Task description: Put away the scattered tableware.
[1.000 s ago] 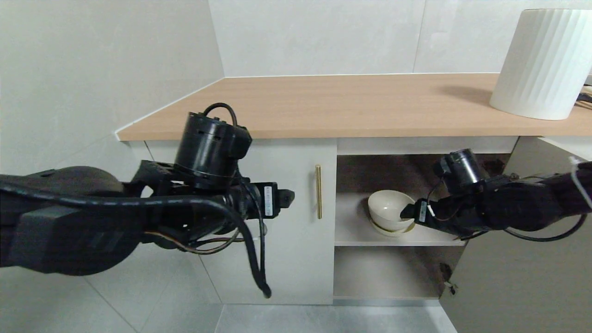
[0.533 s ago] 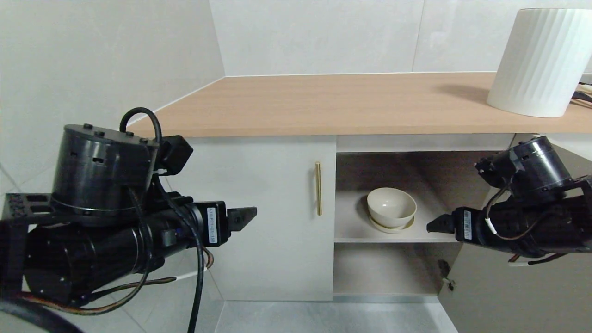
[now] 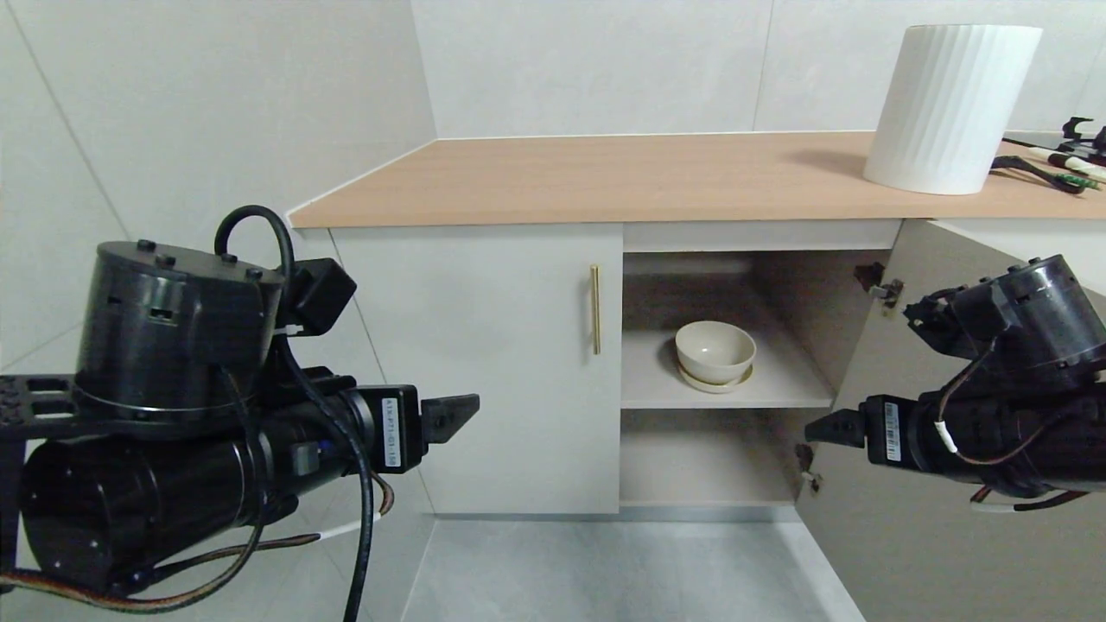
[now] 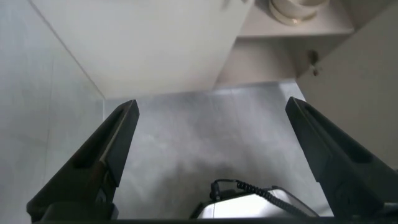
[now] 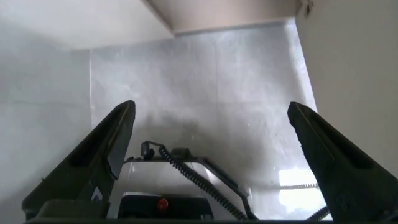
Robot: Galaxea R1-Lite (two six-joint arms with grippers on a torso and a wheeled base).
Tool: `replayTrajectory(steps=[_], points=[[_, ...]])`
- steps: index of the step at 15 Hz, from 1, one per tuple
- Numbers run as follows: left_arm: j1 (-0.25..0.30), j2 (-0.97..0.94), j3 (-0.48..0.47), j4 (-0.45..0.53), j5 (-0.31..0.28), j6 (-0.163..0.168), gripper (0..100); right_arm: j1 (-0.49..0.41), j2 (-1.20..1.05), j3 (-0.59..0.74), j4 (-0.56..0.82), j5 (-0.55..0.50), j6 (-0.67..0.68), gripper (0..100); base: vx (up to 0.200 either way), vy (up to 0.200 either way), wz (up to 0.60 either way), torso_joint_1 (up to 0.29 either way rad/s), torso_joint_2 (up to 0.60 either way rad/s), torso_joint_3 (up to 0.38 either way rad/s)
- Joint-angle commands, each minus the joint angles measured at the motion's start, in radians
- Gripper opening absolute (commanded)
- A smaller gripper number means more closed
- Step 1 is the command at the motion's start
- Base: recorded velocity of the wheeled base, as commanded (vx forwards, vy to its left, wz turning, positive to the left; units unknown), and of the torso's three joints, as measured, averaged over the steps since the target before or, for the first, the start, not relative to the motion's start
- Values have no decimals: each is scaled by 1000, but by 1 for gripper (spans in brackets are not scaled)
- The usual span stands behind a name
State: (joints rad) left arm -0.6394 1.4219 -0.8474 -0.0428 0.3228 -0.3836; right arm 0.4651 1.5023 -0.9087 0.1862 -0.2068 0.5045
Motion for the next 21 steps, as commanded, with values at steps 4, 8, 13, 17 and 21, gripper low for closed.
replayTrajectory(steps=[4, 8, 13, 17, 21], points=[[0, -3, -1, -2, 4, -3, 100, 29, -17, 14, 10, -2, 0, 100, -50, 0, 0, 1, 2, 1], [0, -5, -1, -2, 4, -3, 100, 38, -57, 14, 56, -2, 0, 100, 0, 0, 0, 0, 0, 0], [0, -18, -1, -2, 9, 2, 100, 99, -171, 44, 165, -2, 9, 100, 0, -120, 0, 0, 0, 1], [0, -28, -1, -2, 9, 2, 100, 106, -287, 131, 202, 10, 9, 100, 0, -200, 0, 5, 1, 0], [0, -26, -1, -2, 9, 2, 100, 102, -386, 131, 345, 121, 8, 100, 0, -200, 0, 4, 1, 1]])
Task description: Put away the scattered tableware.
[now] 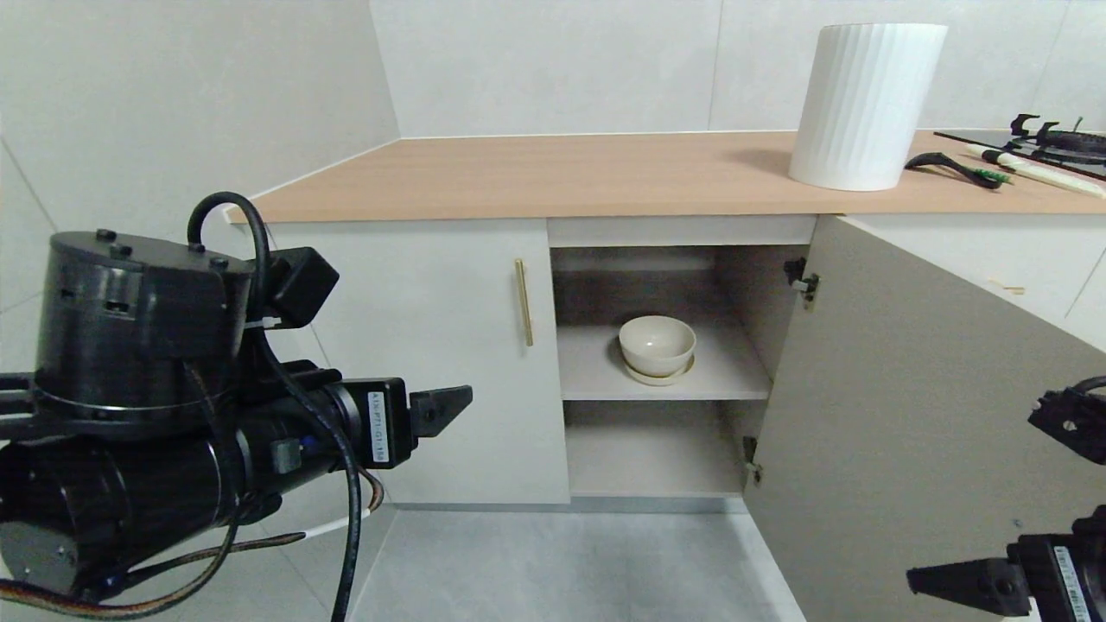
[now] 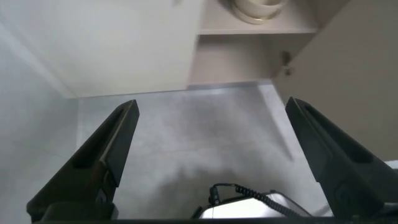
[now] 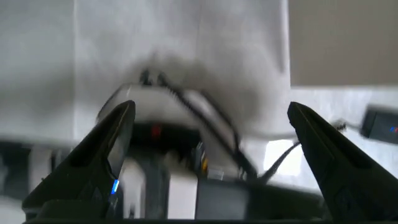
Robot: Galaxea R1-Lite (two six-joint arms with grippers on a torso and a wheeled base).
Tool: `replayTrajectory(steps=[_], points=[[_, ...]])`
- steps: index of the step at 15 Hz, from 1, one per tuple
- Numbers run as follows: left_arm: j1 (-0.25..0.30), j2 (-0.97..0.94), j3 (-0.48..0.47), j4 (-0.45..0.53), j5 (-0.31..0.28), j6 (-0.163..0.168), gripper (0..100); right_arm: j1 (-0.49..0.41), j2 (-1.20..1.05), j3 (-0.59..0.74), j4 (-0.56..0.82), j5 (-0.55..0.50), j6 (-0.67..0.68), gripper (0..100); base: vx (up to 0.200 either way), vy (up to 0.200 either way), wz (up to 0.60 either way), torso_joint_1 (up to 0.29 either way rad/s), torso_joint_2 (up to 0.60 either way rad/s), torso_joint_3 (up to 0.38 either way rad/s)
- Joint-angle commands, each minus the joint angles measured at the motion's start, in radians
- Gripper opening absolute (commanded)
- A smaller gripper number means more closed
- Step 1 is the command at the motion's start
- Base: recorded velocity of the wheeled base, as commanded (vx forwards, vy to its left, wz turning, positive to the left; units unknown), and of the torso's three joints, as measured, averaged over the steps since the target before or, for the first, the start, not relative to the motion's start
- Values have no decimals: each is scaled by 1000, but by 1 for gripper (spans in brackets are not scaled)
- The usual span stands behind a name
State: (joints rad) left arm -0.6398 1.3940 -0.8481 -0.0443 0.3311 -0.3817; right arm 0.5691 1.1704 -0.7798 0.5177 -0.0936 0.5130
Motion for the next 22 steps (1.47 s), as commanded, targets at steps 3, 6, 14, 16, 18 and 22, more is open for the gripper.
replayTrajectory(steps=[3, 6, 14, 16, 18, 22], points=[[0, 2, 0, 0, 0, 0, 100, -28, -81, 13, 96, 6, -1, 100, 0, -200, 0, 1, 4, -1], [0, 3, 0, 0, 0, 0, 100, -55, -118, 40, 156, 6, 2, 100, 0, -200, 0, 1, 2, -1], [0, -4, 0, 0, -1, 0, 100, -449, -110, 43, 42, -1, -59, 100, 0, -25, 0, 1, 0, 0], [0, -9, 0, 0, -1, 0, 100, -525, -43, 45, -77, -3, -57, 100, 0, 0, 0, 0, 0, 0], [0, -15, -2, 0, -3, 0, 100, -558, 52, 40, -189, -3, -68, 100, 0, 0, 0, 0, 0, 0], [0, -18, -3, -2, -3, 0, 100, -555, 215, -12, -277, 8, -97, 100, 0, 0, 0, 0, 0, 0]])
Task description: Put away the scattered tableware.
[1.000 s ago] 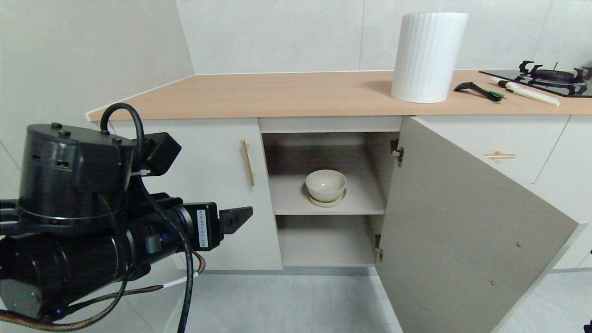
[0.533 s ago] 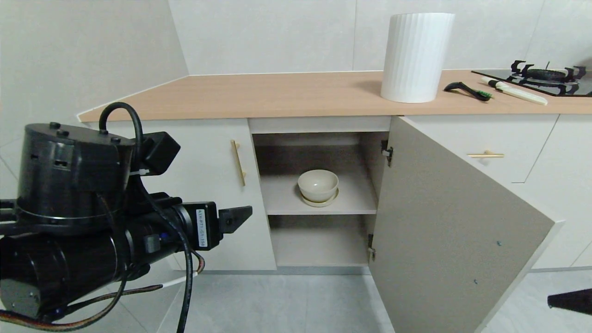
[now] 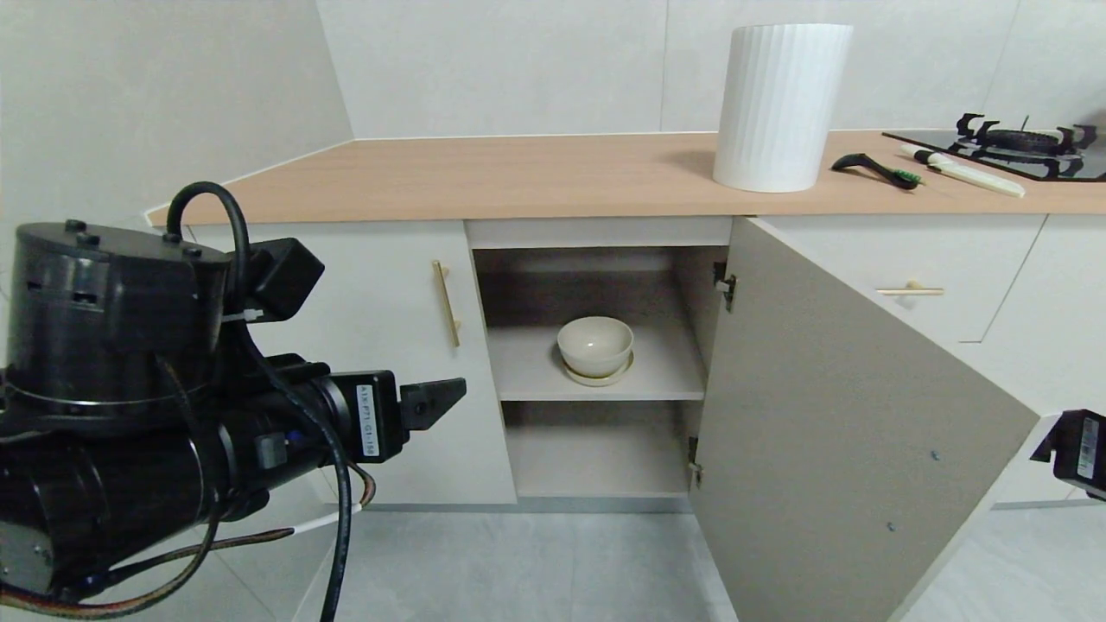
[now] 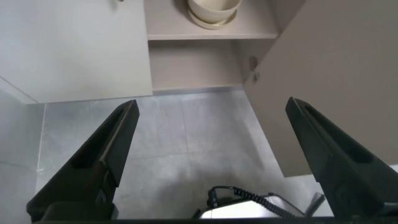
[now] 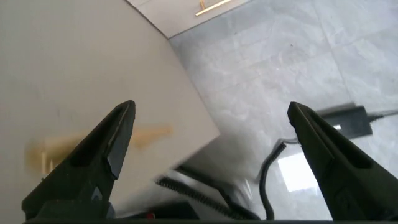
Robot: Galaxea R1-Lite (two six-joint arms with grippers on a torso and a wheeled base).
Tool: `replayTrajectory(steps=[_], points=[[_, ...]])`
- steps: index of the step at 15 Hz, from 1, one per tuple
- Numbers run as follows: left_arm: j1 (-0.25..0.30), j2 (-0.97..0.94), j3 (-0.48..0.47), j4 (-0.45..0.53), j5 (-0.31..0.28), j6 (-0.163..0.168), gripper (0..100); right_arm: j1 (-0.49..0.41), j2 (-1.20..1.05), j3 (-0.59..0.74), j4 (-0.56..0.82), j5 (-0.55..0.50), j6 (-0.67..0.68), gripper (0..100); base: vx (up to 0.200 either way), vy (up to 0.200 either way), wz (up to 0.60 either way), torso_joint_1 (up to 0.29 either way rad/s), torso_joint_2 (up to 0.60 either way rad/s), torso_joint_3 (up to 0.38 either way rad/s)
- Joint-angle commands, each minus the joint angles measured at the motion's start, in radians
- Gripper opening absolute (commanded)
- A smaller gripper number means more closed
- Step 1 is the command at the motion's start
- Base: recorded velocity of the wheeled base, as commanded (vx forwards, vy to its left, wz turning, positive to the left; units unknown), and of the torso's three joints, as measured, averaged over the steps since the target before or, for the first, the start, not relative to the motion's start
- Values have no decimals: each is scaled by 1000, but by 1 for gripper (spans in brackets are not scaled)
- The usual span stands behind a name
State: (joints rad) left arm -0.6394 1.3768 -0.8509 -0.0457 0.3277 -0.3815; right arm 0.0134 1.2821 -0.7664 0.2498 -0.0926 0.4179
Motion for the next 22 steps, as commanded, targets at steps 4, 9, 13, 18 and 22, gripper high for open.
replayTrajectory(steps=[4, 9, 13, 18, 22], points=[[1, -1, -4, -2, 1, 0, 100, 154, 135, -45, -9, 5, 4, 100, 0, 0, 0, 0, 0, 0], [12, -1, -8, -3, 1, 0, 100, 398, 270, -174, -9, 7, 53, 100, 0, 0, 0, 0, 0, 0], [55, -1, -20, -3, 1, 7, 100, 484, 439, -306, -9, 8, 50, 100, 0, 0, 0, 0, 0, 0], [64, 1, -22, -3, 1, 24, 100, 488, 600, -470, -9, 40, 45, 100, 0, 0, 0, 0, 0, 0], [64, -1, -31, -3, 1, 26, 100, 488, 701, -579, -10, 57, 45, 100, 0, 0, 0, 0, 0, 0]])
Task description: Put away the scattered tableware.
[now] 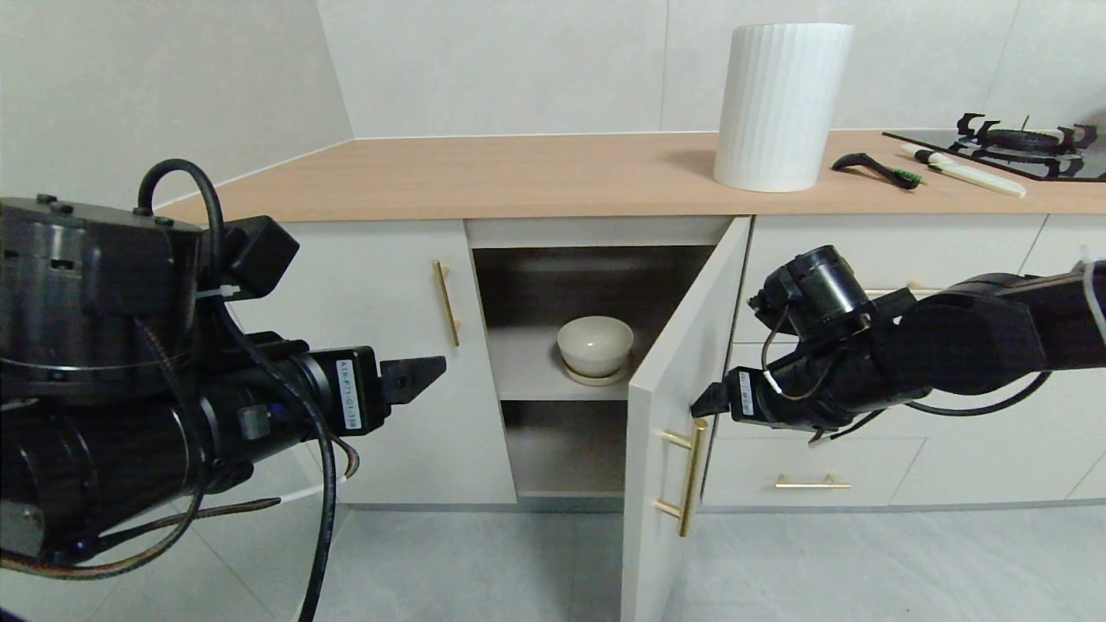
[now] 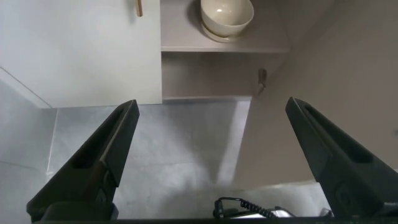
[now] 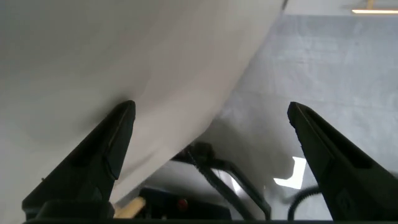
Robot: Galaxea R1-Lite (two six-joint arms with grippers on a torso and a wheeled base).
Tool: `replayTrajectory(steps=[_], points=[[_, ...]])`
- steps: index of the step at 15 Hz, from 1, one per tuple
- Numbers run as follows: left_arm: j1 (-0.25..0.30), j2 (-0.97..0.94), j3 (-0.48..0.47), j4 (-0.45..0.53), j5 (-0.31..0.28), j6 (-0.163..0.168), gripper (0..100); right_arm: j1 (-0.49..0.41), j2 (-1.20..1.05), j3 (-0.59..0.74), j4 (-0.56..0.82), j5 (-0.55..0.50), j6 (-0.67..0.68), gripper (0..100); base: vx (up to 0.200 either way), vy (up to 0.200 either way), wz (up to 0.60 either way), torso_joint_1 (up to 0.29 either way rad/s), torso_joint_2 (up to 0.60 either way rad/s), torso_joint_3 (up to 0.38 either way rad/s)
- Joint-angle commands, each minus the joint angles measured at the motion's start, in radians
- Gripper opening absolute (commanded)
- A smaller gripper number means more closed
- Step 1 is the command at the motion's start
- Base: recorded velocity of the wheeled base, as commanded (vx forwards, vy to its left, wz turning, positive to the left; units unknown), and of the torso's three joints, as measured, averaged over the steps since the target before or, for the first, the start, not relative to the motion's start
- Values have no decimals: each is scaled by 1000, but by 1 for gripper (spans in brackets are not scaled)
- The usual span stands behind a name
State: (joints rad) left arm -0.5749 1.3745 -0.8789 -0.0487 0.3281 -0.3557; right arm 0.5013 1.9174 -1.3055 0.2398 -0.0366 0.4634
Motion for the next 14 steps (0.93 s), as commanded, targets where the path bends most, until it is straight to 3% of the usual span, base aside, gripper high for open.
replayTrajectory(steps=[1, 3, 11, 14], points=[[0, 2, -8, 0, 2, 0, 100, 0, 98, -89, 0, 1, 0, 100, 0, 0, 0, 0, 0, 0], [0, 3, -8, 0, 3, 21, 100, 0, 138, -132, 0, -2, 3, 100, 0, 0, 0, 0, 0, 0], [0, 5, 0, 4, 3, 31, 100, 0, 172, -147, -2, -6, 11, 100, 0, 0, 0, 0, 0, 0], [0, -2, -2, 4, 5, 37, 100, 0, 193, -146, -60, -11, 37, 100, 200, 0, 0, -2, 4, 7]])
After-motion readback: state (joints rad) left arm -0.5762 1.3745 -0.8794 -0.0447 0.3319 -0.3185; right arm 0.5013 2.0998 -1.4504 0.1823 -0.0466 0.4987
